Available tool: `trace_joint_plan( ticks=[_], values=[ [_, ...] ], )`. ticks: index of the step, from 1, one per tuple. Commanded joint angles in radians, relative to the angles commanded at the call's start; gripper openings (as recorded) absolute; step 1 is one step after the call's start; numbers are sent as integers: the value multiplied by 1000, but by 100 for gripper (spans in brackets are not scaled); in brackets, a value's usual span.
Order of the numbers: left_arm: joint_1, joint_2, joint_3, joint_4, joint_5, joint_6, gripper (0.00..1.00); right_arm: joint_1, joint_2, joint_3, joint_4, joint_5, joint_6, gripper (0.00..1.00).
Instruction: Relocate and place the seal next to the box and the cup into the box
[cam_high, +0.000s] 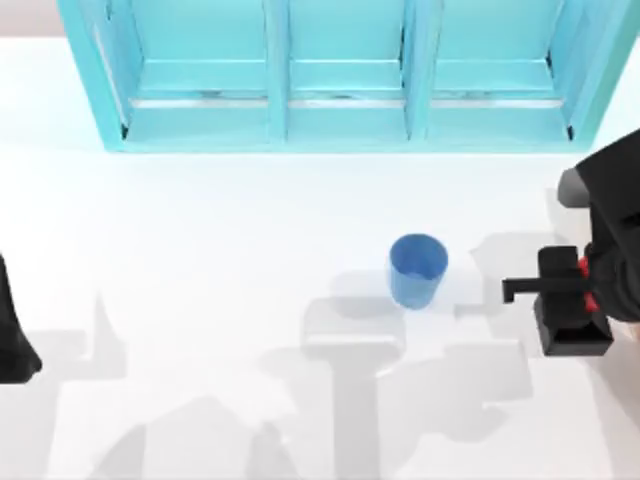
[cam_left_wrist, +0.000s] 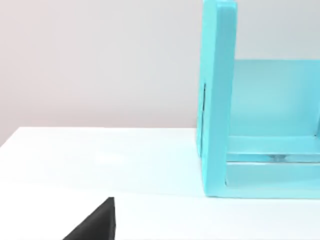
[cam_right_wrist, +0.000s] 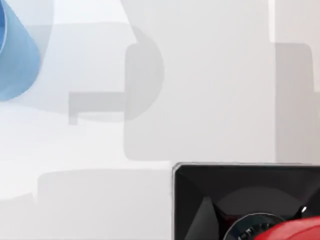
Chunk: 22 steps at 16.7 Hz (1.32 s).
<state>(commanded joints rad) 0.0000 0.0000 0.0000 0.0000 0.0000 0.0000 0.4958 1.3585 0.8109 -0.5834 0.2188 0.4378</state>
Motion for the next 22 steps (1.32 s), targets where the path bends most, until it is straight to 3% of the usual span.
trace_joint_plan(
  ticks=[10,22],
  values=[
    [0,0,0,0,0,0,100,0,0,0,0,0,0,98],
    [0,0,0,0,0,0,100,2,-2,30,-35,1,-2,100]
  ],
)
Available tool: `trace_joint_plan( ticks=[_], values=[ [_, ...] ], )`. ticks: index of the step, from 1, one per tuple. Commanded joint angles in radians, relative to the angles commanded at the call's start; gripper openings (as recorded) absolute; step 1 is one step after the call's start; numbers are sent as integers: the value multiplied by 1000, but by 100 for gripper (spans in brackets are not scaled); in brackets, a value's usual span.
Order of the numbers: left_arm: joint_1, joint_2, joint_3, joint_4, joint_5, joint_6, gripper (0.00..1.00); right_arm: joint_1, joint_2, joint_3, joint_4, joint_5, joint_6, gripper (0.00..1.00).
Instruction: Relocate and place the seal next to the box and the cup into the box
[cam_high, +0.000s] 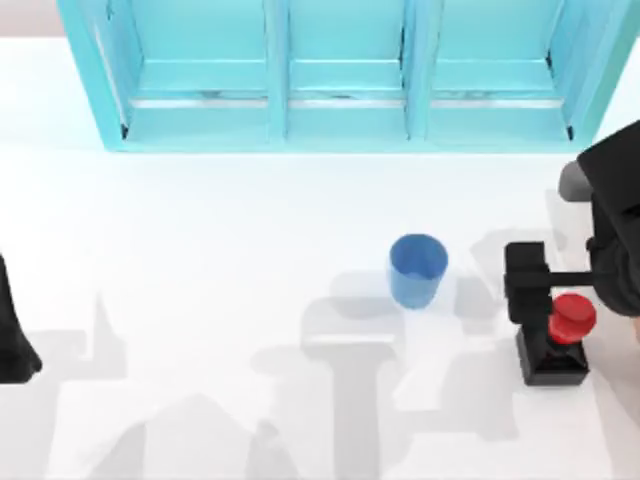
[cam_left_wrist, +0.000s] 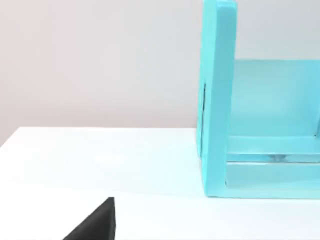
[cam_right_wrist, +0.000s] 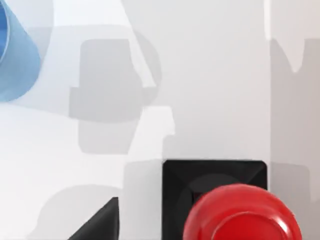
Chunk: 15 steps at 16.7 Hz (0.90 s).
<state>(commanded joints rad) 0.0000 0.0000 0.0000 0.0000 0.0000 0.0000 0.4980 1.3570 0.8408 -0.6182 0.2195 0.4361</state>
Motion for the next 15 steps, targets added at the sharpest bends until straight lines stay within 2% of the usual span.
trace_joint_plan(
  ticks=[10,15],
  values=[
    [0,0,0,0,0,0,100,-6,-36,312,-346,-3,-3,100],
    [0,0,0,0,0,0,100,-7,-41,339,-374,-3,-4,100]
  ],
)
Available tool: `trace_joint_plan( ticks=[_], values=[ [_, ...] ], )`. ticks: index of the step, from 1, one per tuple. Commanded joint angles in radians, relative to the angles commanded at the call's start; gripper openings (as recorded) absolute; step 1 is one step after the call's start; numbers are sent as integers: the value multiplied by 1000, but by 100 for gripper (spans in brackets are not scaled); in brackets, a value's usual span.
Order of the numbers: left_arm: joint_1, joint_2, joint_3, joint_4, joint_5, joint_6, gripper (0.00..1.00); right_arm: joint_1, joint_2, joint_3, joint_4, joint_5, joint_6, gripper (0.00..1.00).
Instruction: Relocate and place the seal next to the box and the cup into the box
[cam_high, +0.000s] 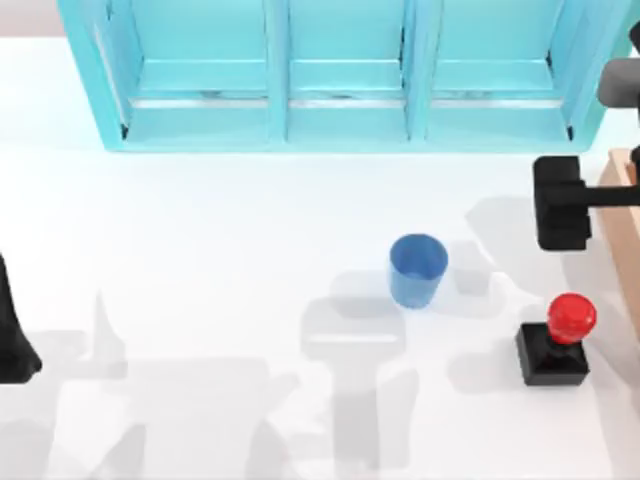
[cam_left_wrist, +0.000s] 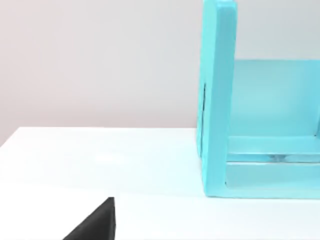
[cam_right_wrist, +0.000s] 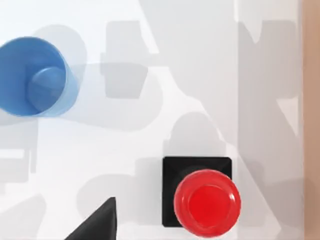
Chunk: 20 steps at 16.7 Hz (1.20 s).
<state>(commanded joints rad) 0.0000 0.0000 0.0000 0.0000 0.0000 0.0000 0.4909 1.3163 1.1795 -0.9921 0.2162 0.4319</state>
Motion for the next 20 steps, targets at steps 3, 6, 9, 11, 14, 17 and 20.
trace_joint_plan(
  ticks=[3,6,9,11,14,17,20],
  values=[
    [0,0,0,0,0,0,100,4,18,12,-5,-4,2,100],
    [0,0,0,0,0,0,100,11,119,110,-54,-32,19,100],
    [0,0,0,0,0,0,100,19,312,270,-129,-76,46,100],
    [0,0,0,0,0,0,100,23,466,387,-183,-110,64,100],
    [0,0,0,0,0,0,100,26,670,549,-253,-162,86,100],
    [0,0,0,0,0,0,100,28,796,665,-299,-201,101,100],
    [0,0,0,0,0,0,100,28,829,699,-312,-214,106,100]
  ],
)
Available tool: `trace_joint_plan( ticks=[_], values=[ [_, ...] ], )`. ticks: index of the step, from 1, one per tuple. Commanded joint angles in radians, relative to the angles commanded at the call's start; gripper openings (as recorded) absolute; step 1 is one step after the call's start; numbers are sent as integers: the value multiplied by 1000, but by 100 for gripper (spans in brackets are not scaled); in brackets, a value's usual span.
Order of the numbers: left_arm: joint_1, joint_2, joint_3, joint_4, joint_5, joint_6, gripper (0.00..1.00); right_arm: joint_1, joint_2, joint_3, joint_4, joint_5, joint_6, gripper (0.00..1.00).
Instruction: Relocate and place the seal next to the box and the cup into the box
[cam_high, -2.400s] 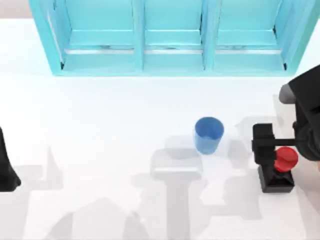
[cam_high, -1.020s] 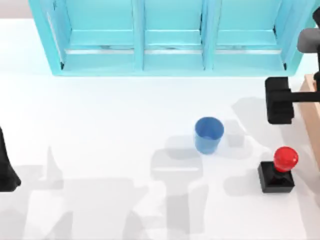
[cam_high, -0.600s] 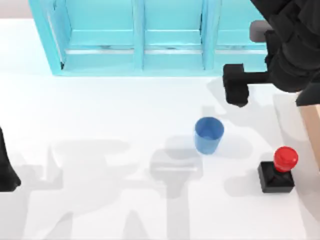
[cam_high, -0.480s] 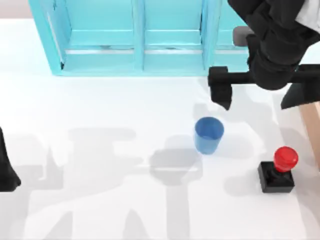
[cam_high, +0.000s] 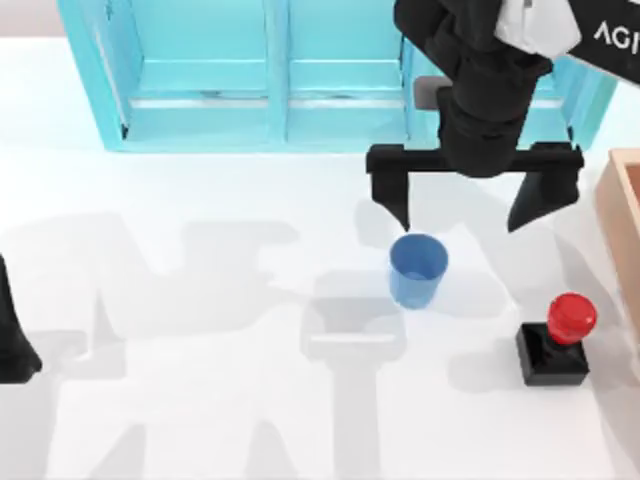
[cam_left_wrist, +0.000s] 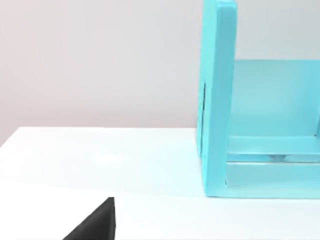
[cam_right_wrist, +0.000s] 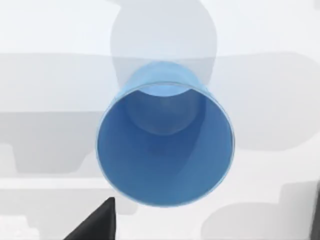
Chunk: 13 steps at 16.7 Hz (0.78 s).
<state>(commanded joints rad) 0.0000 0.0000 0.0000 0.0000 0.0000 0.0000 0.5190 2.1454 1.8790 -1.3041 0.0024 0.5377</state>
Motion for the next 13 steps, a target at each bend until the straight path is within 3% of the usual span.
trace_joint_plan(
  ticks=[5,13],
  values=[
    [0,0,0,0,0,0,100,-4,2,-19,20,1,-2,100],
    [0,0,0,0,0,0,100,2,55,-225,281,1,3,100]
  ],
)
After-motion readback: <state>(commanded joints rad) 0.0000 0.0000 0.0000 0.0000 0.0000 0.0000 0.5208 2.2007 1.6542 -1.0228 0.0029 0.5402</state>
